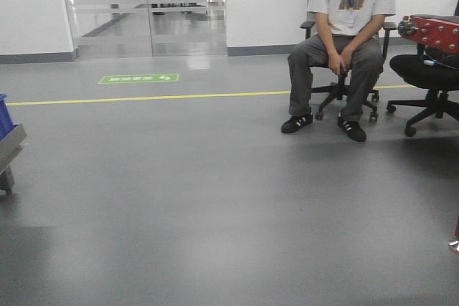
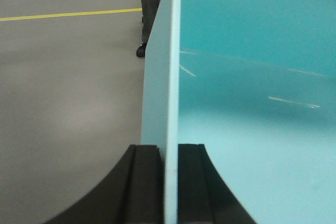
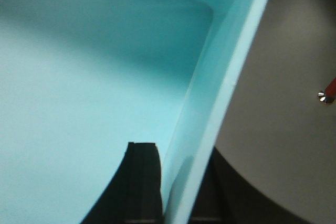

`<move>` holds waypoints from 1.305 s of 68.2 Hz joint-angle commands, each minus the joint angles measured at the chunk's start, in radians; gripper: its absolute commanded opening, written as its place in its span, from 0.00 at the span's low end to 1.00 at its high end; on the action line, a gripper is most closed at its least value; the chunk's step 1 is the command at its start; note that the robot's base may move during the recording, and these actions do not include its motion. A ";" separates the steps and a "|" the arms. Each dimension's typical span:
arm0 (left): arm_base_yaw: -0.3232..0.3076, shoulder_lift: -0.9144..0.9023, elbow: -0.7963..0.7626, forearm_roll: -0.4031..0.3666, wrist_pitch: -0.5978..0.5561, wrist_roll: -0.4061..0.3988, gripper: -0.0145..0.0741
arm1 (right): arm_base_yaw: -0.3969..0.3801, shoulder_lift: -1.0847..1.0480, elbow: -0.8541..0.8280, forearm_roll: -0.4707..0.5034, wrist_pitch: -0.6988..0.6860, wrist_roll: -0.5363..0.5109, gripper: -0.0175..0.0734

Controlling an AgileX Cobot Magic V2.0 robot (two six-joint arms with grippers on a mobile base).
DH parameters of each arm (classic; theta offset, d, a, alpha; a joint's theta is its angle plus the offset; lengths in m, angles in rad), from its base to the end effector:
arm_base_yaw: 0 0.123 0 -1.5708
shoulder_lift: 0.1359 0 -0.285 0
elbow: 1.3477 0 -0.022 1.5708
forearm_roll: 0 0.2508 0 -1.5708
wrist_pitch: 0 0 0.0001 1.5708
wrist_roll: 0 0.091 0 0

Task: Fetch blue bin and place on conveyor start
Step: 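Carry the teal bin in both grippers across the floor toward the conveyor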

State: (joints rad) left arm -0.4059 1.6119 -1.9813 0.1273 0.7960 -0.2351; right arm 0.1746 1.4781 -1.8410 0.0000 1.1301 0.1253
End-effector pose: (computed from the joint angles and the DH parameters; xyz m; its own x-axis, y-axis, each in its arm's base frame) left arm 0.3259 -0.1311 0.5040 -0.3448 -0.0093 -0.9386 0.2673 0.9576 -0.1077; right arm 0.2947 0.0520 0.4794 -0.6361 0.0147 -0.7715 -0.0950 0.9907 0.0972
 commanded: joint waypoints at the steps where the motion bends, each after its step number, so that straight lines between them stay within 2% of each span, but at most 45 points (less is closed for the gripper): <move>1: -0.008 -0.019 -0.009 -0.029 -0.086 -0.014 0.04 | -0.001 -0.004 -0.007 0.012 -0.016 -0.031 0.02; 89: -0.008 -0.019 -0.009 -0.027 -0.086 -0.014 0.04 | -0.001 -0.004 -0.007 0.014 -0.016 -0.031 0.02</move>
State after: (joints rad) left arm -0.4059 1.6119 -1.9813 0.1329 0.7960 -0.2351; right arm 0.1746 1.4781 -1.8410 0.0085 1.1338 0.1253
